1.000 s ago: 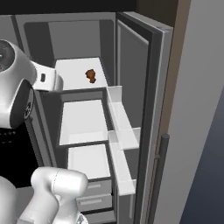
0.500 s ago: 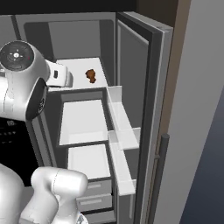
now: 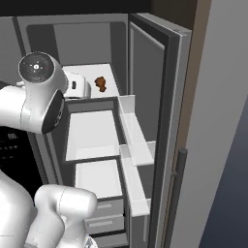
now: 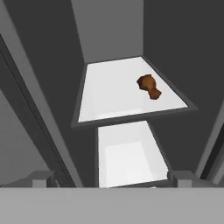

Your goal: Gather the cucumber and squash from the fridge and place them on a tray on the dining counter. Then gather the steak and chicken drumstick from the fridge and place them on the other tray.

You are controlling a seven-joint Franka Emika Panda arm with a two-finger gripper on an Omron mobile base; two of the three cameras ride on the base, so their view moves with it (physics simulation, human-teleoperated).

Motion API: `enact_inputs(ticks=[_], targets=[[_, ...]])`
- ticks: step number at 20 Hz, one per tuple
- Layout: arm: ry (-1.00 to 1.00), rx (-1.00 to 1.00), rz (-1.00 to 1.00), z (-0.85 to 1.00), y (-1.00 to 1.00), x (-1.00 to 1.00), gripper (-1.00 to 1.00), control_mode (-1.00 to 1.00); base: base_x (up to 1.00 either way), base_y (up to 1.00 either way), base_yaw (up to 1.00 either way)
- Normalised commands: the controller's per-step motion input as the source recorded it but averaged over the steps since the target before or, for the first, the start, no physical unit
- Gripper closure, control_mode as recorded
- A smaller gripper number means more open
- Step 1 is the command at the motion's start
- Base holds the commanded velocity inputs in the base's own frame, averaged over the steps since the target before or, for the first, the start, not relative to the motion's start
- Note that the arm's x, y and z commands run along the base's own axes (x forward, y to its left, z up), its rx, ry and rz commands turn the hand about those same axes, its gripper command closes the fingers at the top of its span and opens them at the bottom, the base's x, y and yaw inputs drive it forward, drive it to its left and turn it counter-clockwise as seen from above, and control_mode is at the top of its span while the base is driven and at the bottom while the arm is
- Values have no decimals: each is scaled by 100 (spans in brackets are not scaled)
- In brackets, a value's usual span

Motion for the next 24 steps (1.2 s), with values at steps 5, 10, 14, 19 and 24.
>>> enact_inputs(ticks=[5, 10, 14, 19, 24], targets=[[0, -5, 0, -10, -2, 29, -100, -100, 0, 0, 0], [2, -2, 0, -3, -1, 40, -100, -100, 0, 0, 0], [2, -1, 0, -3, -1, 47, -100, -100, 0, 0, 0], [1, -1, 0, -5, 0, 50, -100, -100, 0, 0, 0], [0, -3, 0, -12, 0, 39, -100, -100, 0, 0, 0]])
